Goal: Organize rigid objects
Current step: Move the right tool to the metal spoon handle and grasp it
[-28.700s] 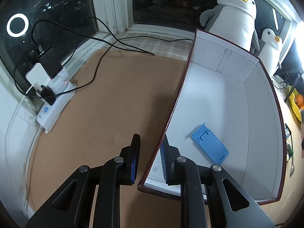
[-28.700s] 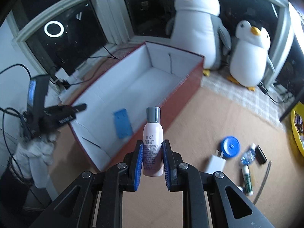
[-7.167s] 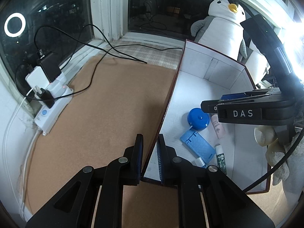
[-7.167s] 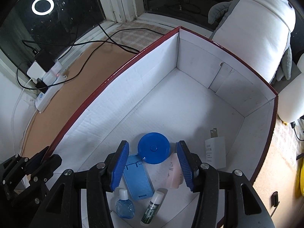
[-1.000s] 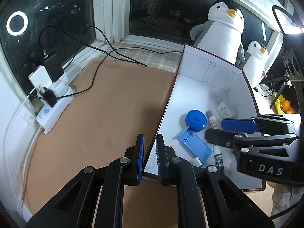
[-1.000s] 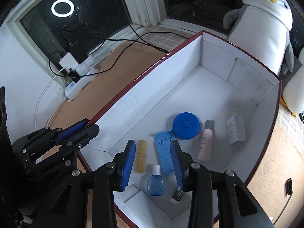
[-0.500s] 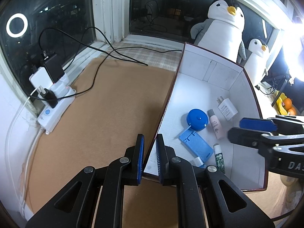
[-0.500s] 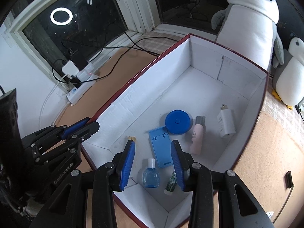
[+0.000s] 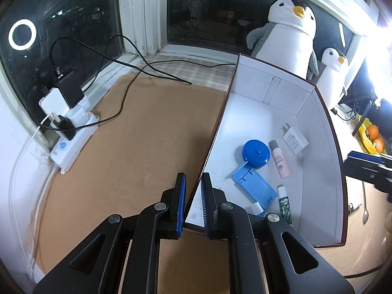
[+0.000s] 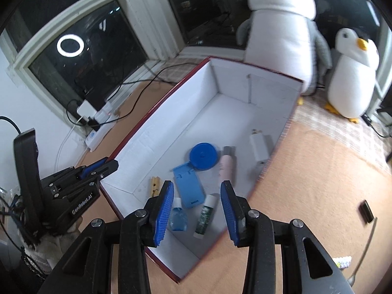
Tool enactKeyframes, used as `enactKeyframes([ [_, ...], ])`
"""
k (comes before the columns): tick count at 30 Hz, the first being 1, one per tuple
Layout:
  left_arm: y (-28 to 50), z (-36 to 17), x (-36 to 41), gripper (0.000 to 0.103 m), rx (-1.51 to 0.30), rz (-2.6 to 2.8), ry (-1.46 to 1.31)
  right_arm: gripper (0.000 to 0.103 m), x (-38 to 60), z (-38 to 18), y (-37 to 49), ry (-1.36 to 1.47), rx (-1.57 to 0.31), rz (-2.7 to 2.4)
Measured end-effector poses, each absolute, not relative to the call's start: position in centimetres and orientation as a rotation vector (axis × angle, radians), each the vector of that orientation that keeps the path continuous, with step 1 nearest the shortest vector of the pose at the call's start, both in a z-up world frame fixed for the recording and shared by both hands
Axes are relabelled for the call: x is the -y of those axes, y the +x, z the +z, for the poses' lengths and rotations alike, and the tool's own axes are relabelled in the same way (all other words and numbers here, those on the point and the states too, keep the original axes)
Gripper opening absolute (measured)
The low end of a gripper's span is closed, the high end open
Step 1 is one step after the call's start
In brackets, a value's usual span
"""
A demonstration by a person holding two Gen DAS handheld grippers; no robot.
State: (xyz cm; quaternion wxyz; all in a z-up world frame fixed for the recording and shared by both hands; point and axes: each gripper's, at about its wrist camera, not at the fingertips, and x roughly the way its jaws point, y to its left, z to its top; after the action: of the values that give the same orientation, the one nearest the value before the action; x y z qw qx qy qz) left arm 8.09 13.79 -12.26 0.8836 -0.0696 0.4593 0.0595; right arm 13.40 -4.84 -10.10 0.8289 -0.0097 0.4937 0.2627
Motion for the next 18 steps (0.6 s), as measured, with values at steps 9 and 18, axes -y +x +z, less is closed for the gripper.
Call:
enactKeyframes([
  [9, 8.5, -12.3, -13.7, 0.011, -0.967, 0.131, -0.129, 0.039, 12.4, -10.2, 11.6, 0.100, -1.011, 0.436],
  [18, 8.7, -12.4, -13.3, 0.012, -0.975, 0.143, -0.110, 0.039, 22.1, -11.8, 9.5, 0.195, -1.016, 0.246],
])
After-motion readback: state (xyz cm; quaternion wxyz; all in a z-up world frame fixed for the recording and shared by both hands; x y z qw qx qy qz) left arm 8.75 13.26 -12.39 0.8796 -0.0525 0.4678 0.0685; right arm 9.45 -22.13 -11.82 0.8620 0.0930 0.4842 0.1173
